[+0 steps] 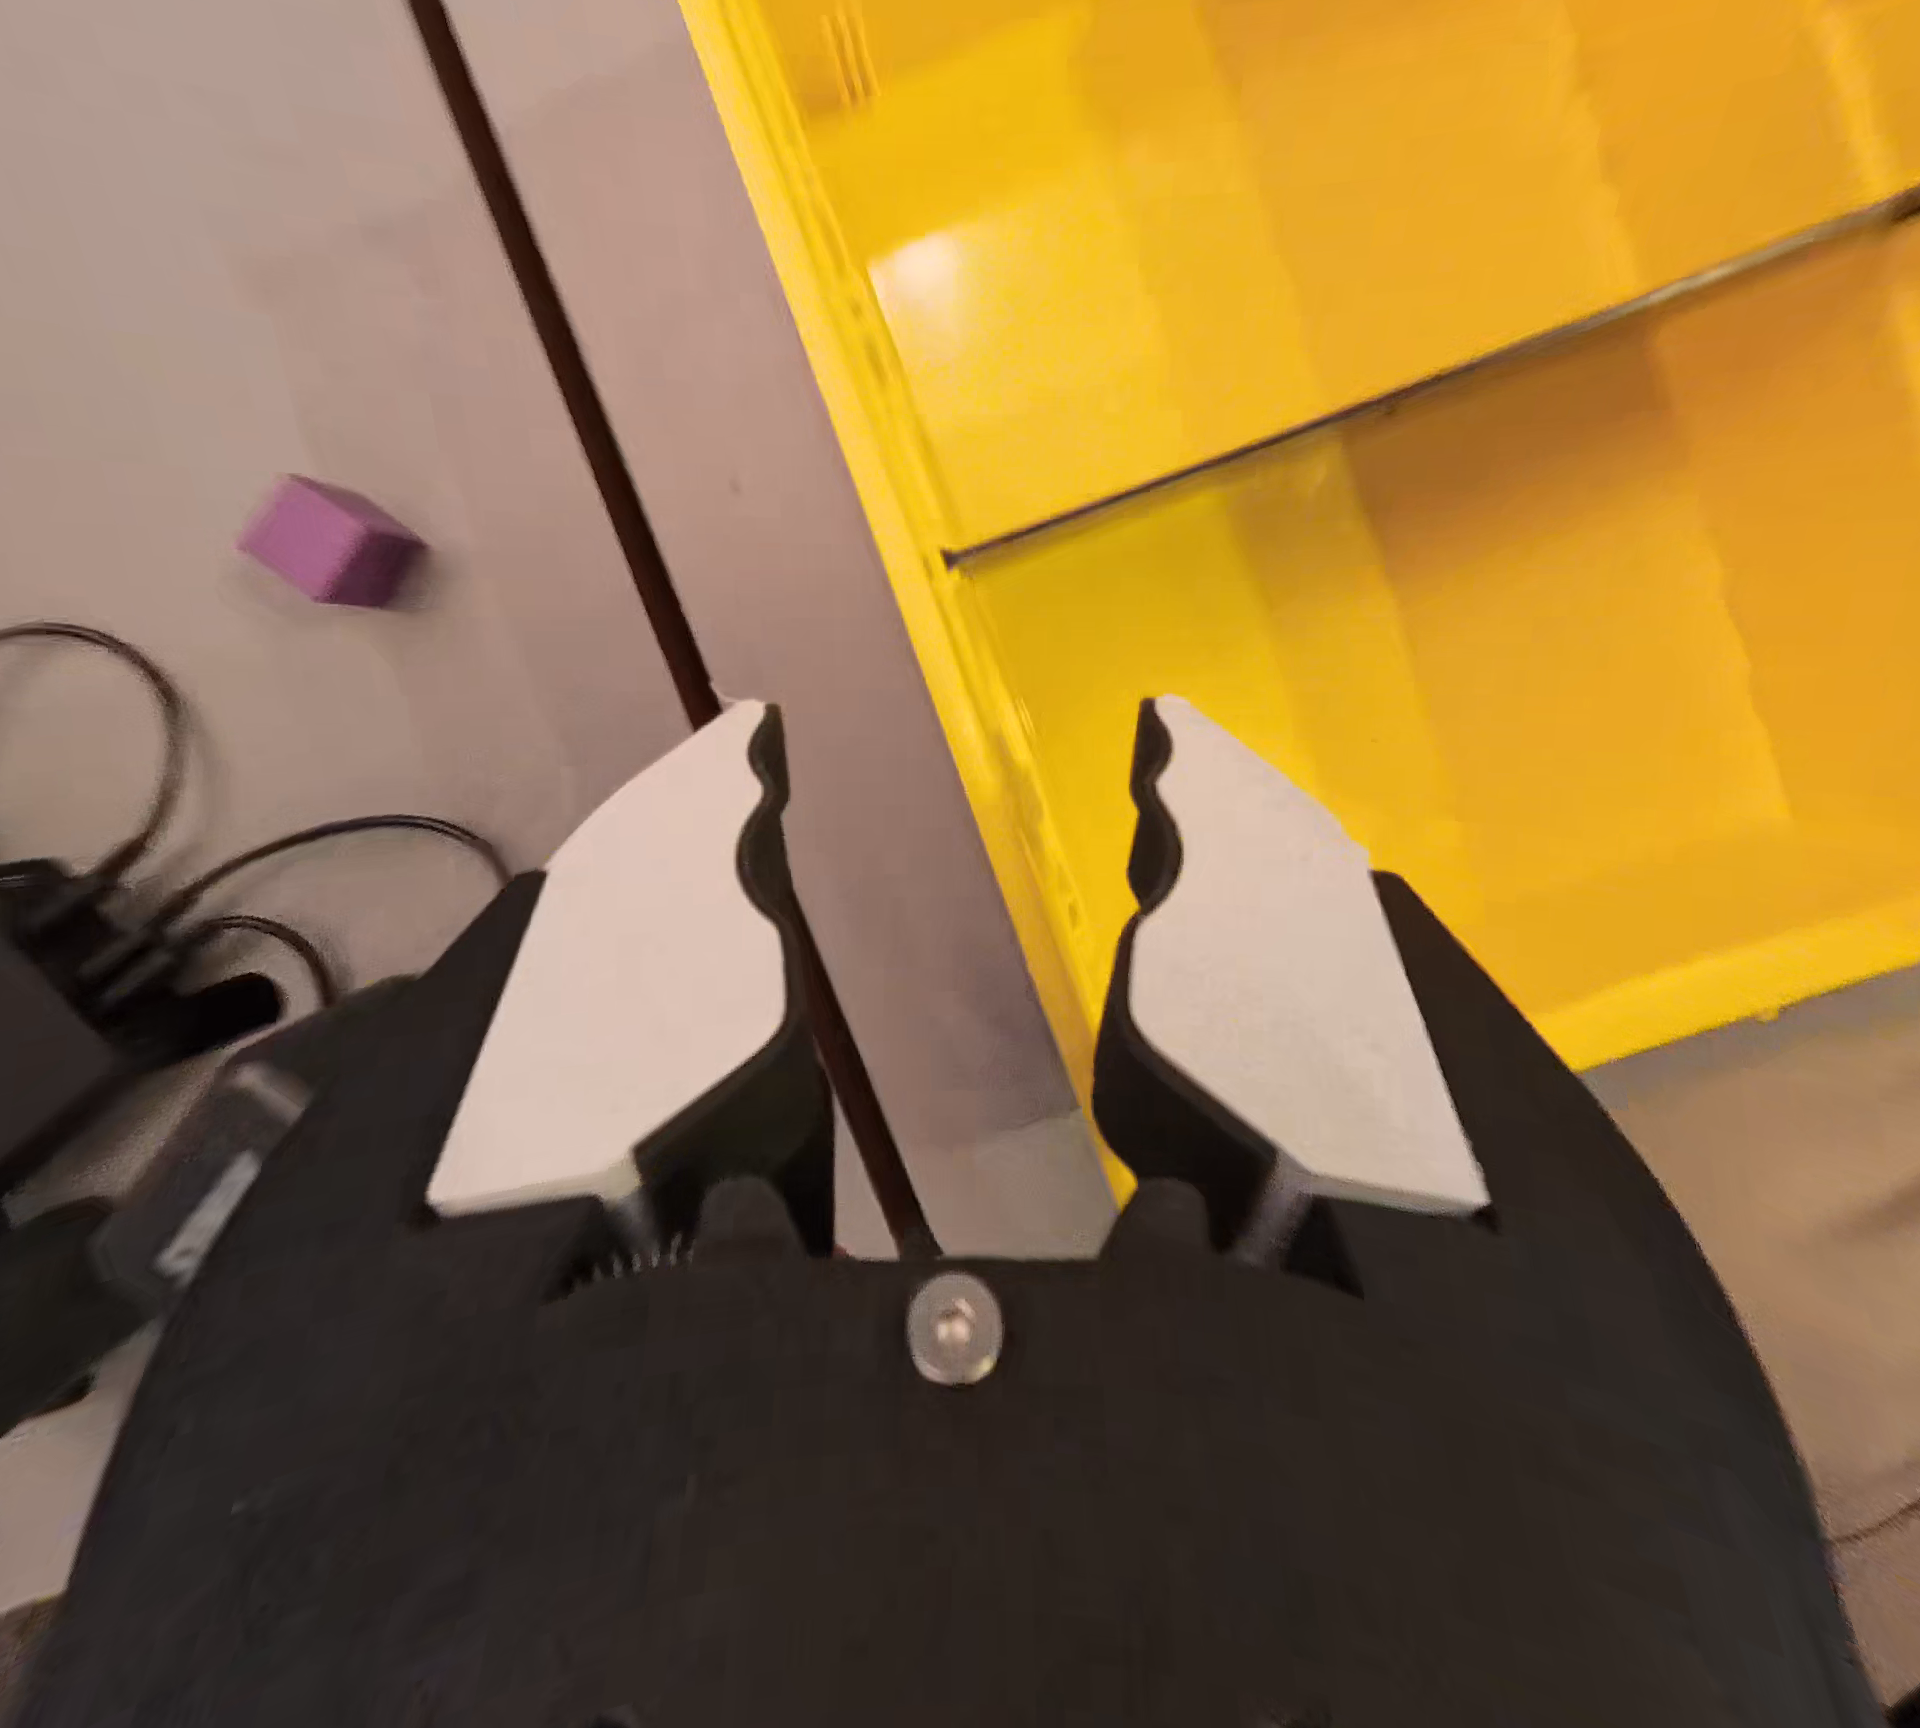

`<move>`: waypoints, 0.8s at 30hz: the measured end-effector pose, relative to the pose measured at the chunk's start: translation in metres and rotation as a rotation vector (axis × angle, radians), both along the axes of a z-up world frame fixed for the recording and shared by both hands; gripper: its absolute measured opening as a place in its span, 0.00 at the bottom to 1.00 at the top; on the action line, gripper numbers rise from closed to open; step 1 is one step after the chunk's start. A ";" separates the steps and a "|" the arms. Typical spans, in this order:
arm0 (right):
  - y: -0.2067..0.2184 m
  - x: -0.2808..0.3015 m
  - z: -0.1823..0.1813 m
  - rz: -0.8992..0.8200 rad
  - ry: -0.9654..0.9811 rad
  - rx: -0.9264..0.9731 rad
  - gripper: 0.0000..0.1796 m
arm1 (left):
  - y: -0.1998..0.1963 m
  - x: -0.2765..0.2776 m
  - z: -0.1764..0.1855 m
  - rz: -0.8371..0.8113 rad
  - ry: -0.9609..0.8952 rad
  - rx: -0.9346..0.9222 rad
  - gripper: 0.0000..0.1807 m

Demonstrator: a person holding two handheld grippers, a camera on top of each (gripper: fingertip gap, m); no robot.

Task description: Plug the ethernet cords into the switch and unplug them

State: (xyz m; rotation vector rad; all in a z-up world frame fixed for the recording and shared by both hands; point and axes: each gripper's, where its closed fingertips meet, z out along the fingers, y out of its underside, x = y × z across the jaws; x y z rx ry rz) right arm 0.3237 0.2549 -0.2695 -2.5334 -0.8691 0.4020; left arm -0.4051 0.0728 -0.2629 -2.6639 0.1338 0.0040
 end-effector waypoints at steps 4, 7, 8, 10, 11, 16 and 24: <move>-0.012 -0.037 -0.001 0.052 -0.015 -0.011 0.12 | -0.005 0.016 -0.038 -0.063 -0.116 -0.099 0.12; -0.023 -0.072 0.000 0.081 0.109 -0.070 0.15 | 0.001 0.008 -0.041 -0.046 -0.093 -0.081 0.06; -0.024 -0.083 0.000 0.079 0.166 -0.087 0.16 | 0.001 0.008 -0.040 -0.050 -0.104 -0.073 0.05; -0.028 -0.107 0.001 0.085 0.245 -0.101 0.16 | 0.001 0.007 -0.039 -0.057 -0.108 -0.061 0.04; -0.030 -0.118 0.001 0.095 0.264 -0.101 0.17 | 0.001 0.006 -0.038 -0.053 -0.111 -0.054 0.04; -0.040 -0.180 0.005 0.136 0.369 -0.105 0.20 | -0.001 -0.008 -0.021 -0.018 -0.084 0.001 0.04; -0.056 -0.291 0.017 0.127 0.647 -0.090 0.28 | -0.001 -0.029 0.043 0.069 -0.135 0.213 0.04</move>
